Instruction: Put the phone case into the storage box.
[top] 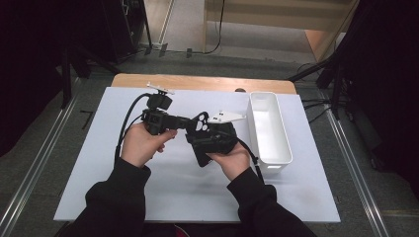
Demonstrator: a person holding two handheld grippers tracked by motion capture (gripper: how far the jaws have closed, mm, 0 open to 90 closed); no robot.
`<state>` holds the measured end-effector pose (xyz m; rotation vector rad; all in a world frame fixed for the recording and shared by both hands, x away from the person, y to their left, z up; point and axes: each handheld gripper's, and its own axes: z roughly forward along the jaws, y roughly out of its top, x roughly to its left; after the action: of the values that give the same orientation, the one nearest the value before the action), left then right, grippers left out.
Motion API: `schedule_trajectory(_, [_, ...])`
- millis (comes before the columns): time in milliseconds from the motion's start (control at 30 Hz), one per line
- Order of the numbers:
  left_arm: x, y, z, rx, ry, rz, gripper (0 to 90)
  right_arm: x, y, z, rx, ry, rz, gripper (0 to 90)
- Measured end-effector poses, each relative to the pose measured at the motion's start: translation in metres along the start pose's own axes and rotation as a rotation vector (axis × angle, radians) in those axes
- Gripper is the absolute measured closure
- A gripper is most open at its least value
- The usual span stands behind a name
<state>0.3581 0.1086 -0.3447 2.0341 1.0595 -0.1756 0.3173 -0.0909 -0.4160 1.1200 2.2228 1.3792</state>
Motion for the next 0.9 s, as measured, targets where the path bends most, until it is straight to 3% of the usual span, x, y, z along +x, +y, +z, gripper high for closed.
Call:
schedule_trajectory(167, [0.0,0.0,-0.006,-0.005,-0.007,0.045,49.1,-0.003,-0.001,-0.001,0.005,0.008,-0.001,12.3])
schedule_trajectory(467, [-0.002,-0.001,-0.015,0.0,-0.047,0.089,37.1,-0.01,-0.002,-0.002,0.017,0.033,0.006,12.3])
schedule_trajectory(533, [-0.002,-0.002,-0.017,-0.008,-0.064,0.105,37.1,-0.012,-0.002,-0.003,0.015,0.044,0.0,12.3])
schedule_trajectory(633, [-0.003,-0.004,-0.018,0.006,-0.051,0.144,35.3,-0.014,-0.002,-0.005,0.011,0.061,0.006,12.3])
schedule_trajectory(900, [0.0,-0.007,-0.016,0.014,-0.092,0.203,31.6,-0.022,0.002,-0.009,0.017,0.123,-0.003,12.2])
